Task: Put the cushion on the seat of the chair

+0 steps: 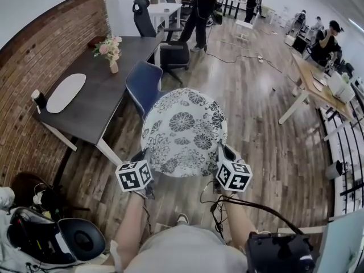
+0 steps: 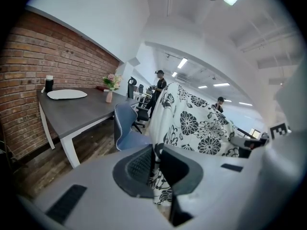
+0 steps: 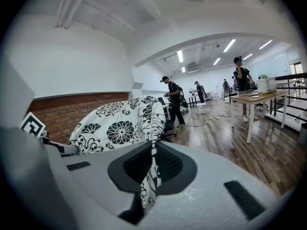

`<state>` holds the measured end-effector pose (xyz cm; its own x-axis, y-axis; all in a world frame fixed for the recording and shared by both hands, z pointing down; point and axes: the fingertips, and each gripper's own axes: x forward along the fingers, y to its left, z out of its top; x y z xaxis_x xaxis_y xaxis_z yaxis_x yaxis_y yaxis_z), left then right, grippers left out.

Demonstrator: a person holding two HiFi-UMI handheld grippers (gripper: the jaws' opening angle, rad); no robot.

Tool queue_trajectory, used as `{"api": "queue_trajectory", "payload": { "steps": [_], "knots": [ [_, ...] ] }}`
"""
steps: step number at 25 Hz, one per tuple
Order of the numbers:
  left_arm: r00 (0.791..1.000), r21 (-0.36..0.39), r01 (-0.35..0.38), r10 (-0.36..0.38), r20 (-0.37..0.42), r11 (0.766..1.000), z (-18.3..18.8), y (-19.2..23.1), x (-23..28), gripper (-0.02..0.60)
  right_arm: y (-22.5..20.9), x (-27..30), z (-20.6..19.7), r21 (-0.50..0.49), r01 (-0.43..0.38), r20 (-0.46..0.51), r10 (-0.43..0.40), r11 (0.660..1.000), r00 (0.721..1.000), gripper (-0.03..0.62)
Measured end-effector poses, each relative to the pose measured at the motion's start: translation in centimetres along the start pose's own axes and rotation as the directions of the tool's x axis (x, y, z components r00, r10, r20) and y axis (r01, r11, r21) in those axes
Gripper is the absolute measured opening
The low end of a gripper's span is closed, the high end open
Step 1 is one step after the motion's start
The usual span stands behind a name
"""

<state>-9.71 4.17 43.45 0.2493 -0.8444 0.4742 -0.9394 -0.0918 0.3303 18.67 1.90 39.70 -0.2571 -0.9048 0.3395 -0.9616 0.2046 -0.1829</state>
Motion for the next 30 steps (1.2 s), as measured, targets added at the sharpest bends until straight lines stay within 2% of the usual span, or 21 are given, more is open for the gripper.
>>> {"api": "queue_trajectory", "payload": {
  "steps": [10,19,24,30],
  "knots": [
    [1.000,-0.003,-0.011,0.011,-0.001,1.000,2.1,-2.0,6.7,0.017,-4.9,5.9,1.7,0.013,-0.010,-0.015,0.010,1.000,1.000,0.014],
    [0.999,-0.012,-0.022,0.022,-0.033,1.000,3.4,-0.9,12.3,0.017,-6.9,11.8,1.8,0.024,-0.002,-0.051,0.003,1.000,0.999,0.014],
    [0.999,-0.019,-0.025,0.024,-0.030,1.000,6.5,0.7,18.0,0.017,-8.0,17.5,3.5,0.022,0.012,-0.049,-0.011,1.000,0.999,0.014],
    [0.999,0.007,0.007,-0.006,-0.035,1.000,11.6,0.0,25.0,0.017,-9.8,24.4,6.9,0.029,0.022,-0.053,-0.021,0.999,0.998,0.014]
  ]
}}
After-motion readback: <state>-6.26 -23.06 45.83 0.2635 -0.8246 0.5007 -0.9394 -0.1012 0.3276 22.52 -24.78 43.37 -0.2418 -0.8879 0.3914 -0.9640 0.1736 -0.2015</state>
